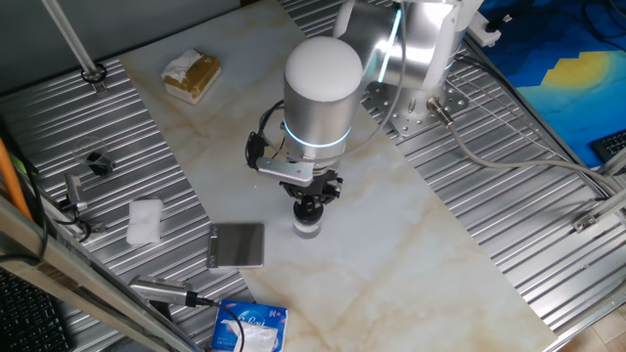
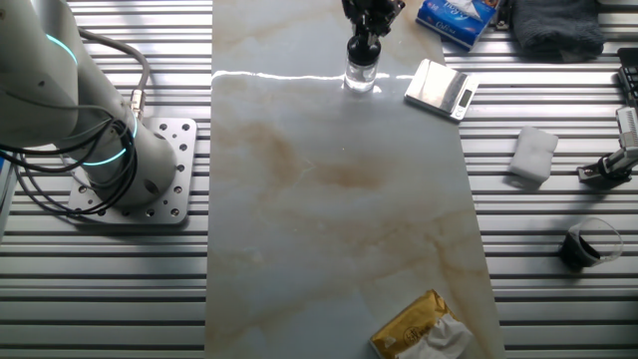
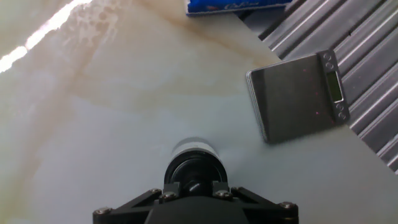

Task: Screw the lid onto the jar

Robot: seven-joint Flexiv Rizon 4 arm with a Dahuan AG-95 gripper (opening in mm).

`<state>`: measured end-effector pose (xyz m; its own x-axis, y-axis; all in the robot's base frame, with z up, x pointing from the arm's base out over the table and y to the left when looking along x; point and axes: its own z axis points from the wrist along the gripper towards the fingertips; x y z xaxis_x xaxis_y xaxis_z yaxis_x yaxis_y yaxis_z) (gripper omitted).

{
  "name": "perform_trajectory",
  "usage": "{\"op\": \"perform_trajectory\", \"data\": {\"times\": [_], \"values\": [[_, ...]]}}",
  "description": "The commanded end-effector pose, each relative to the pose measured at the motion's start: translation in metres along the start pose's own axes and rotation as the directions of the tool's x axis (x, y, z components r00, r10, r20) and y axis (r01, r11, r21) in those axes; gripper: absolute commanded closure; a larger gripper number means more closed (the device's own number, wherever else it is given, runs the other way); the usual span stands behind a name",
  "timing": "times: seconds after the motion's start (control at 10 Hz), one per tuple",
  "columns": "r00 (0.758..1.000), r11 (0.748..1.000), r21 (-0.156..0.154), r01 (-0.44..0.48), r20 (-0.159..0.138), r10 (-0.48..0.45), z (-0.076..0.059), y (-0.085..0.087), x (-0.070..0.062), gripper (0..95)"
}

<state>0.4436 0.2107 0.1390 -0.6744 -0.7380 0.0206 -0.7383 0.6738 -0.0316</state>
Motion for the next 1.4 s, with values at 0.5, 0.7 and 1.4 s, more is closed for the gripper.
{"op": "perform_trajectory", "data": {"times": [0.5,0.7,1.4], "values": [[0.949,0.948,-0.039,-0.316,-0.028,0.315,0.0011,0.0000,0.0017,95.0],[0.922,0.921,-0.038,-0.387,-0.032,0.386,0.0011,0.0000,0.0018,95.0],[0.809,0.808,-0.042,-0.587,-0.049,0.585,0.0011,0.0000,0.0018,95.0]]}}
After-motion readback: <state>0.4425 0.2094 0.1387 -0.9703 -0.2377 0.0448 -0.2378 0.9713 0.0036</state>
